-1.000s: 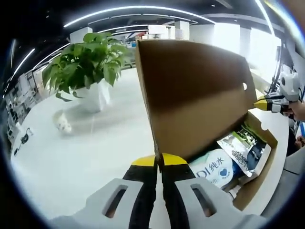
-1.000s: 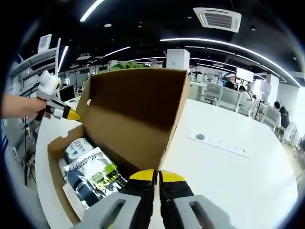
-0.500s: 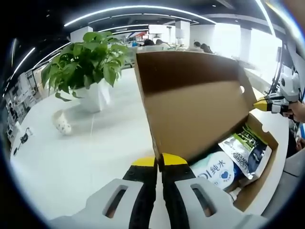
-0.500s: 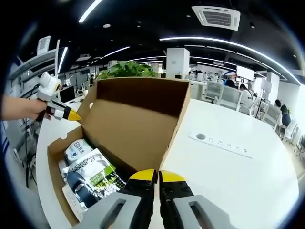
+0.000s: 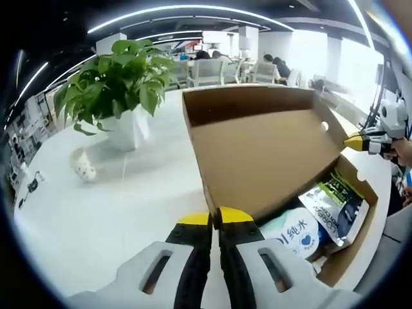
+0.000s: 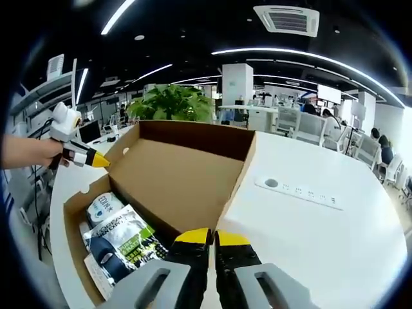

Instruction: Operate the shoe box by opening the lid, removing the specified soft item, and placing it in the target area until the item is outside and the box remains undamaged.

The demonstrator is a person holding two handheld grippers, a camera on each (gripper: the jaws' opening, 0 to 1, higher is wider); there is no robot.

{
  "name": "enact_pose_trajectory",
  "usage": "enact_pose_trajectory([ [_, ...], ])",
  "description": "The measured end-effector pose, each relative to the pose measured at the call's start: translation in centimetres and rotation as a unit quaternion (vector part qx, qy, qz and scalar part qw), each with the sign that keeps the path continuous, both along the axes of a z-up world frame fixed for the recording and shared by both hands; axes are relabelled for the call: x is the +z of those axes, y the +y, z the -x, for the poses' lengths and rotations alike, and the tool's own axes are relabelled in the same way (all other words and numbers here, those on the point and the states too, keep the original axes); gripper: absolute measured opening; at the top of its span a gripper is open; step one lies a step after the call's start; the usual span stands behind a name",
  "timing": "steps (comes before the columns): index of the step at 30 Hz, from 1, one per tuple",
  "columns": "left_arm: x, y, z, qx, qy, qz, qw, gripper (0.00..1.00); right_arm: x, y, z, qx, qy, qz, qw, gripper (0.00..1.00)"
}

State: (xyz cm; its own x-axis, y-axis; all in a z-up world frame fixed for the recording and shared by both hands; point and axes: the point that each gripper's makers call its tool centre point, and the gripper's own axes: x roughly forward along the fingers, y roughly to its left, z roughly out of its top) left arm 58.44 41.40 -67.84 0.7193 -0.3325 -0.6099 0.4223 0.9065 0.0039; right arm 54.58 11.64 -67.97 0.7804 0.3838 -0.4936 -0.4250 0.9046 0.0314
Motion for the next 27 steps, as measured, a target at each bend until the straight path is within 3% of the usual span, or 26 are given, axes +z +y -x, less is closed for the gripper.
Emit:
enact_pose_trajectory([
  [27,-1.1,0.1,-1.3,0.002,0.009,0.0,1.0,0.02,-0.6,-0.2,-1.1,-0.006,0.005,-0.004,1.0,0.0],
])
